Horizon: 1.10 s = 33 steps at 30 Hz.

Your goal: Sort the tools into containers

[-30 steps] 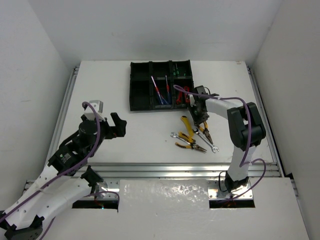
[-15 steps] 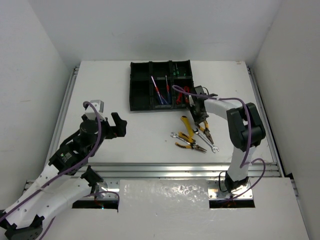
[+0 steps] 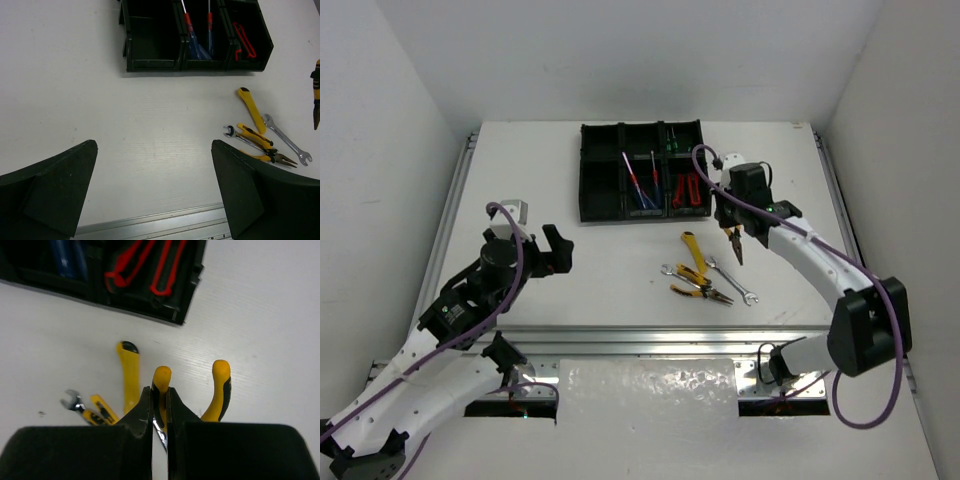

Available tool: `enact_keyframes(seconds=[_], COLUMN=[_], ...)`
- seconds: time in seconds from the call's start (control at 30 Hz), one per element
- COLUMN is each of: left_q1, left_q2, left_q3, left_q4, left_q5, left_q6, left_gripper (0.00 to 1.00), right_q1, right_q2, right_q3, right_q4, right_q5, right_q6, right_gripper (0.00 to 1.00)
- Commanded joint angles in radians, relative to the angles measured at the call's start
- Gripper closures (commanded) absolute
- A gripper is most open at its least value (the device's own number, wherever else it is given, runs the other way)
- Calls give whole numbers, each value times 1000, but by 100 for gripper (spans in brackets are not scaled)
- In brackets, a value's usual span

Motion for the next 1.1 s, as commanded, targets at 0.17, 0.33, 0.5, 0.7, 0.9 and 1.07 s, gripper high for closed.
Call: enact_keyframes(seconds=[0.17, 0.33, 0.5, 0.7, 0.9, 1.07], left_q1=[18, 23, 26, 28, 34, 35], left_q2=[-18, -20, 6, 14, 55, 38], left_q3=[4, -5, -6, -11, -17, -16], left_q4=[79, 79, 76, 81, 84, 81], left_q5=[95, 84, 92, 96, 129, 136], left_q6=[-12, -11, -12, -11, -2, 0], left_gripper=[4, 4, 4, 3, 2, 2], right_q1=[13, 13, 13, 13, 14, 14], right_q2=[73, 299, 491, 798, 1005, 1227], right_q3=[187, 430, 645, 1049, 1166, 1415], right_q4=[265, 334, 484, 580, 920, 929], right_q5=[-273, -320, -380, -386, -270, -265], right_q6=[156, 256, 388, 463, 477, 354], right_gripper=[100, 100, 100, 100, 100, 100])
